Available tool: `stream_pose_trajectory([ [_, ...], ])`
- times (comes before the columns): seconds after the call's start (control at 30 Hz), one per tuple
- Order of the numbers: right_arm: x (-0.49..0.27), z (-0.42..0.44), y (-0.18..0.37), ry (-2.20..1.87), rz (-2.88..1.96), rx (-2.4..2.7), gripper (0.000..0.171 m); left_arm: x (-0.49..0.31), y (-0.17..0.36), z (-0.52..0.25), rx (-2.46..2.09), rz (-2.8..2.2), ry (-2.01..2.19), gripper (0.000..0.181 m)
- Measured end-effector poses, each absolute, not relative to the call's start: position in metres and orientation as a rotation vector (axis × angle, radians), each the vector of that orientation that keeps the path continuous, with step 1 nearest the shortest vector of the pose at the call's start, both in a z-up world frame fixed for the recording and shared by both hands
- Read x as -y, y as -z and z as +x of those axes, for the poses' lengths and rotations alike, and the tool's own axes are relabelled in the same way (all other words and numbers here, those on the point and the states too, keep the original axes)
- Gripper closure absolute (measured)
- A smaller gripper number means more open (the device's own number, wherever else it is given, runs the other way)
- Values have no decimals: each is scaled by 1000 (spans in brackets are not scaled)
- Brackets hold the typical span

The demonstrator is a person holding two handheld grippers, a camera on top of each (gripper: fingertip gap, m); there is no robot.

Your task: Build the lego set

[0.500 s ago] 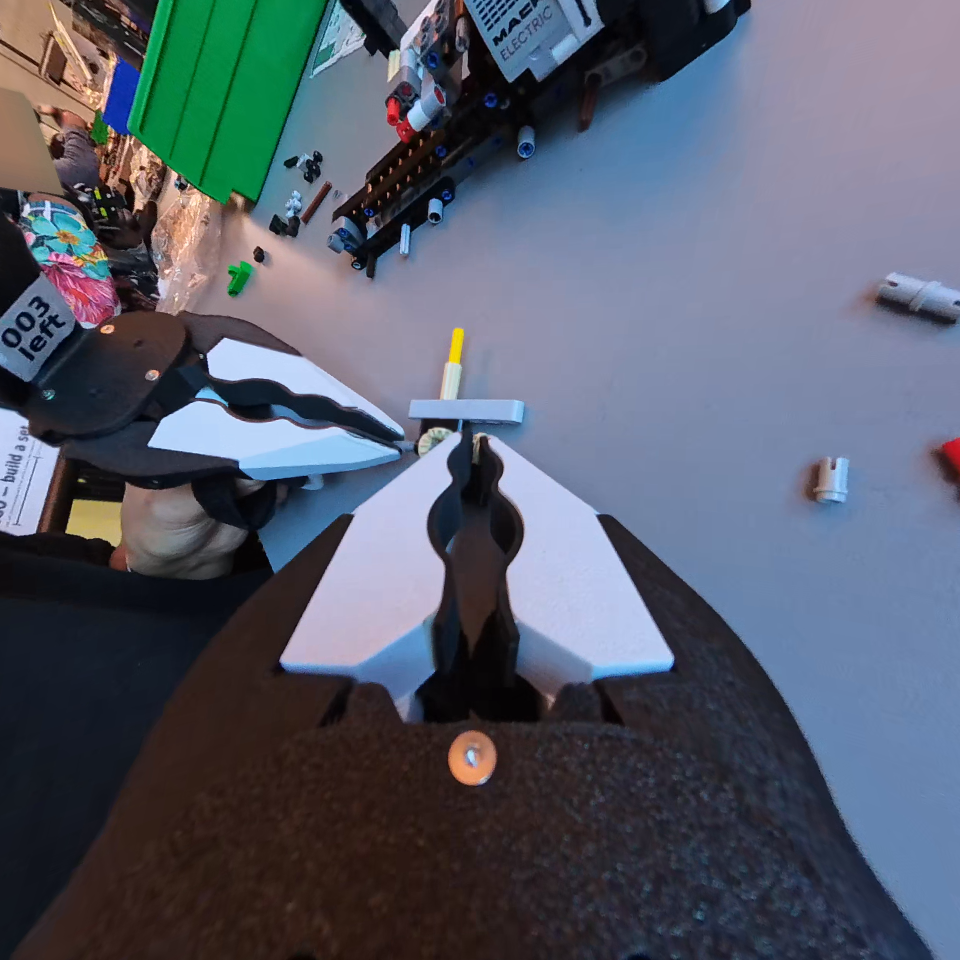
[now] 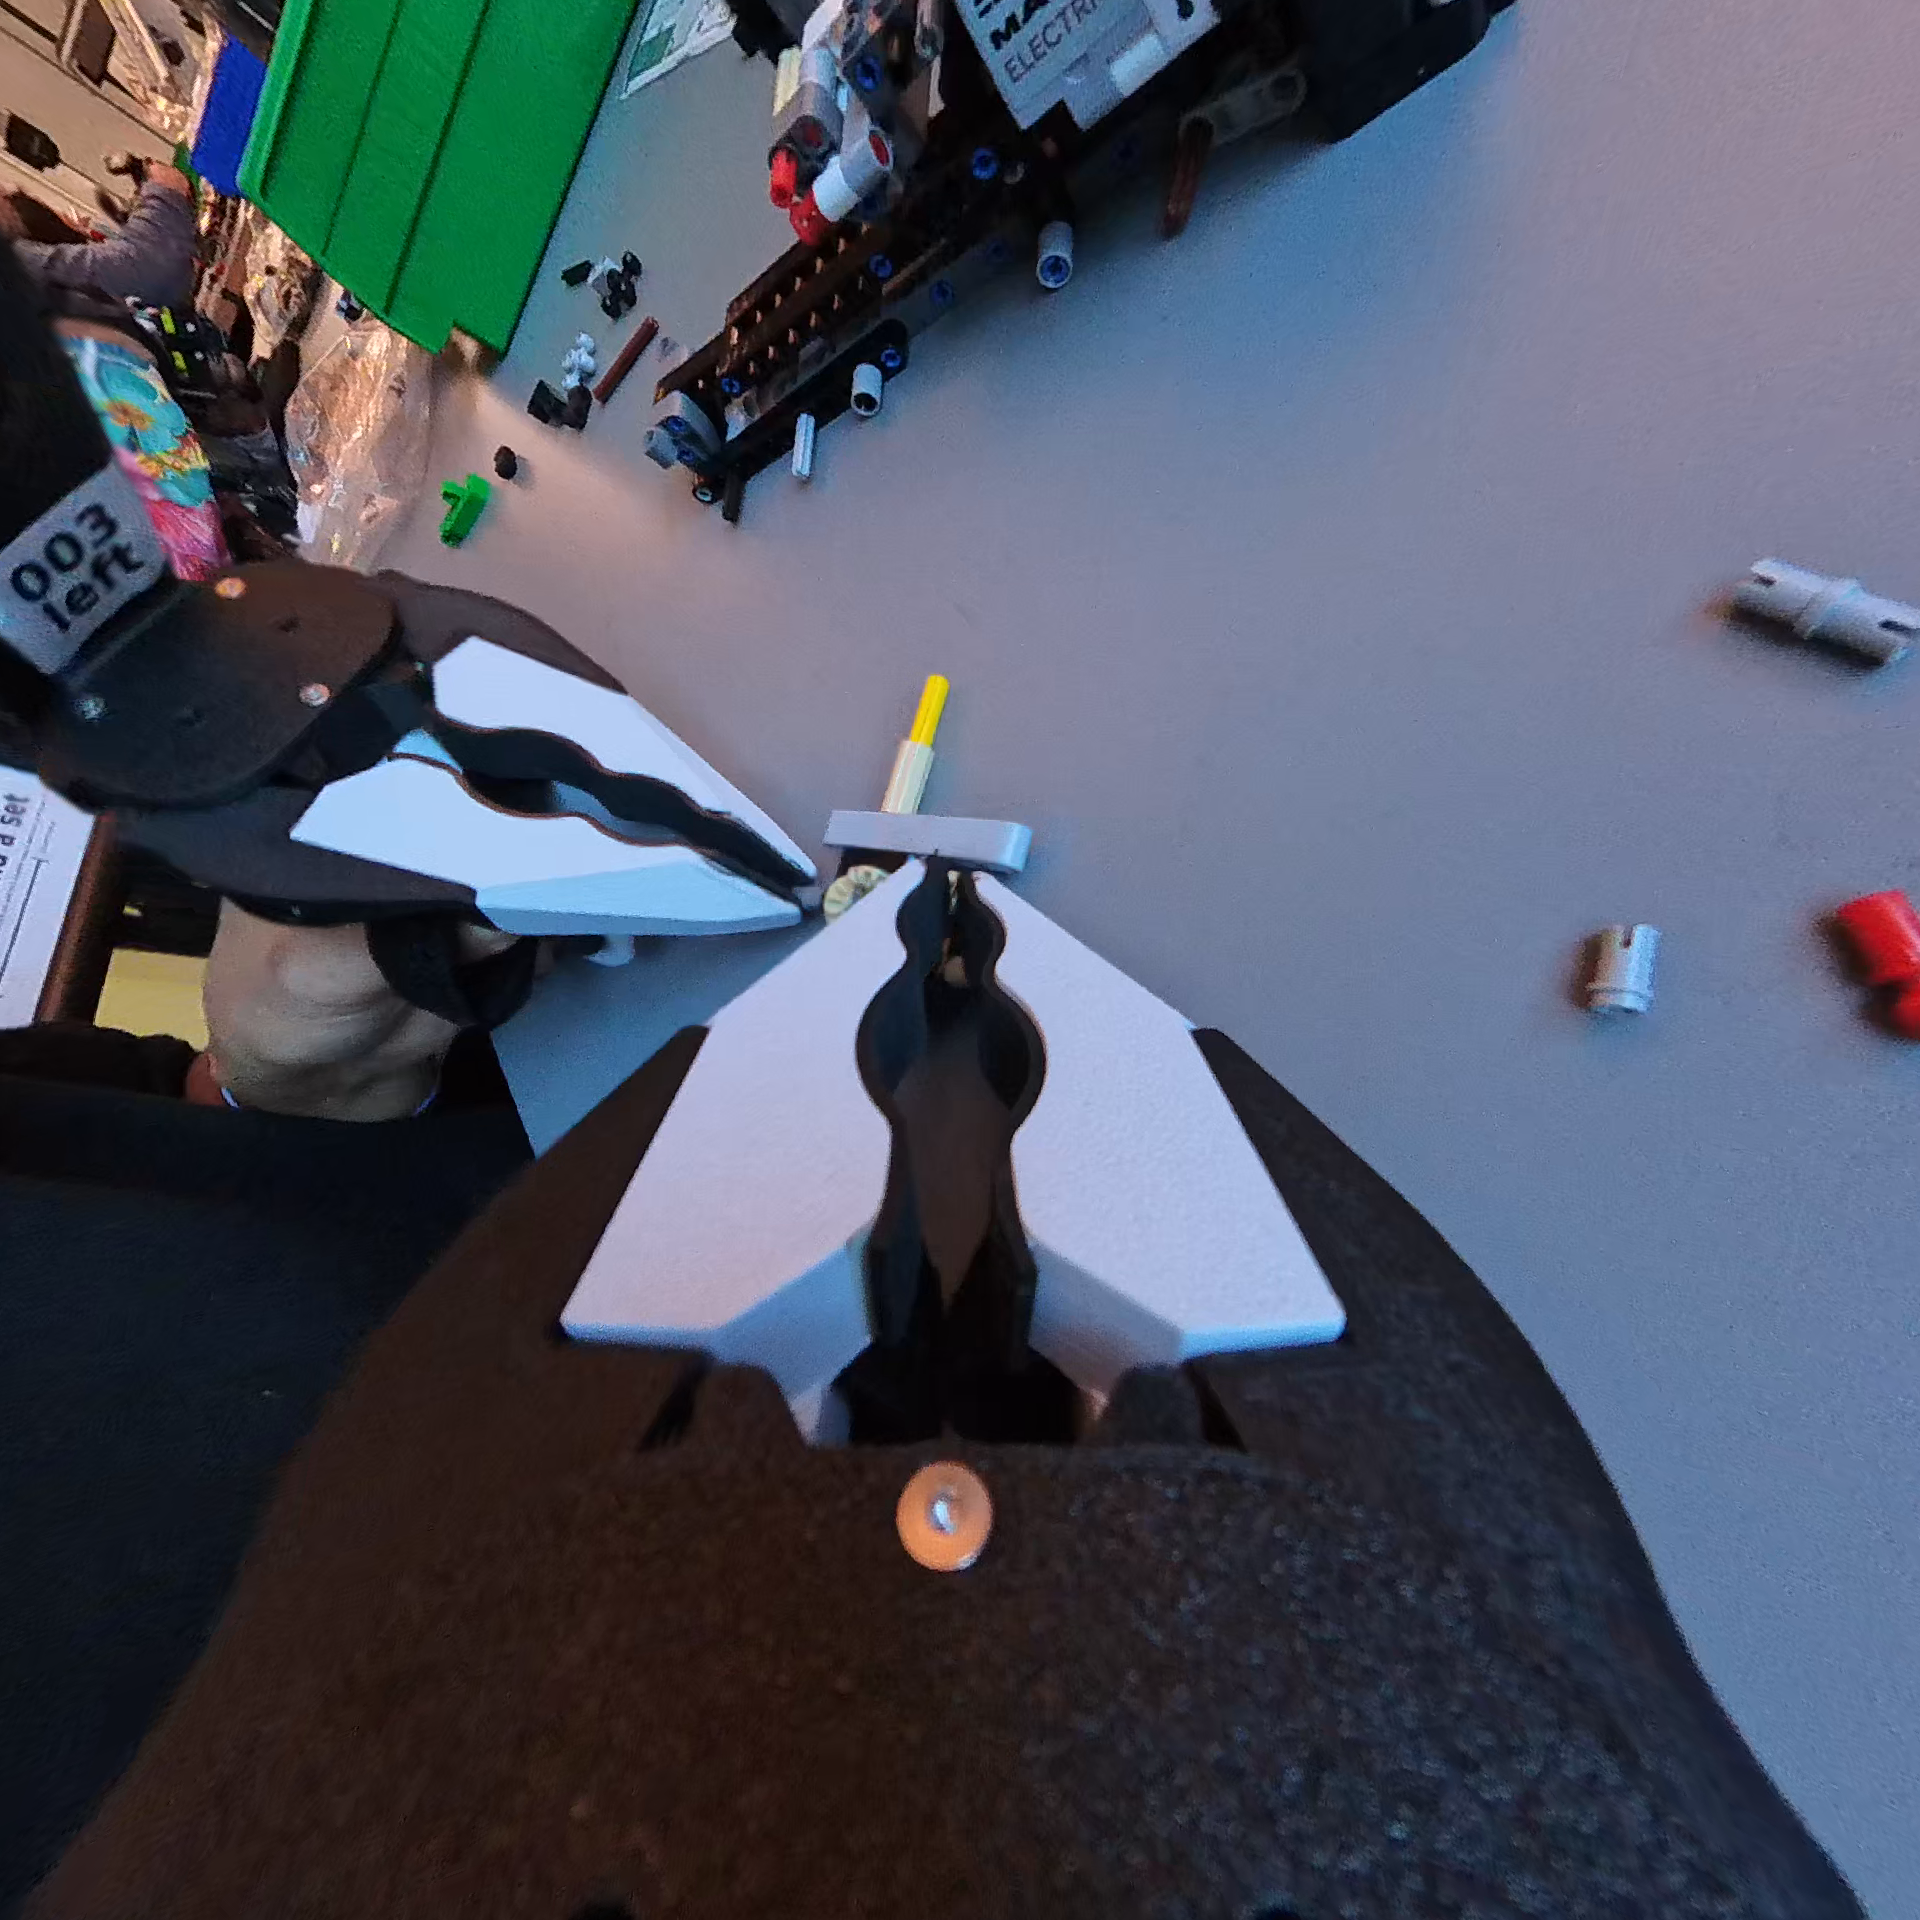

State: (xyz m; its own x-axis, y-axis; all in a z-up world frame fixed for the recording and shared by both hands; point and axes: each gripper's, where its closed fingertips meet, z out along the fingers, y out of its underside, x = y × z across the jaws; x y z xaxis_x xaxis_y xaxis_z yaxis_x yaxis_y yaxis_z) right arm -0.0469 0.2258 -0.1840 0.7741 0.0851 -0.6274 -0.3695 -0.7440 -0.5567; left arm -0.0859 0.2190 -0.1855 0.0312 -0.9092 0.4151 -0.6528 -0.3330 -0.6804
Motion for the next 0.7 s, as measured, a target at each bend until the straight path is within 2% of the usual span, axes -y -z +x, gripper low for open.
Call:
stream_pose_trajectory([
  [0.17, -224, -48, 184, -838, -2264, -197, 170, -214, 184, -86, -1633, -1987, 1217, 179],
  [0.47, -222, -50, 179, -867, -2207, -191, 170, -219, 186, -90, -1868, -1672, 980, 129],
  [0.57, -222, -50, 178, -868, -2194, -186, 170, -215, 186, -84, -1926, -1629, 998, 129],
  [0.7, -221, -50, 176, -875, -2182, -177, 170, -222, 189, -74, -1955, -1577, 928, 150],
])
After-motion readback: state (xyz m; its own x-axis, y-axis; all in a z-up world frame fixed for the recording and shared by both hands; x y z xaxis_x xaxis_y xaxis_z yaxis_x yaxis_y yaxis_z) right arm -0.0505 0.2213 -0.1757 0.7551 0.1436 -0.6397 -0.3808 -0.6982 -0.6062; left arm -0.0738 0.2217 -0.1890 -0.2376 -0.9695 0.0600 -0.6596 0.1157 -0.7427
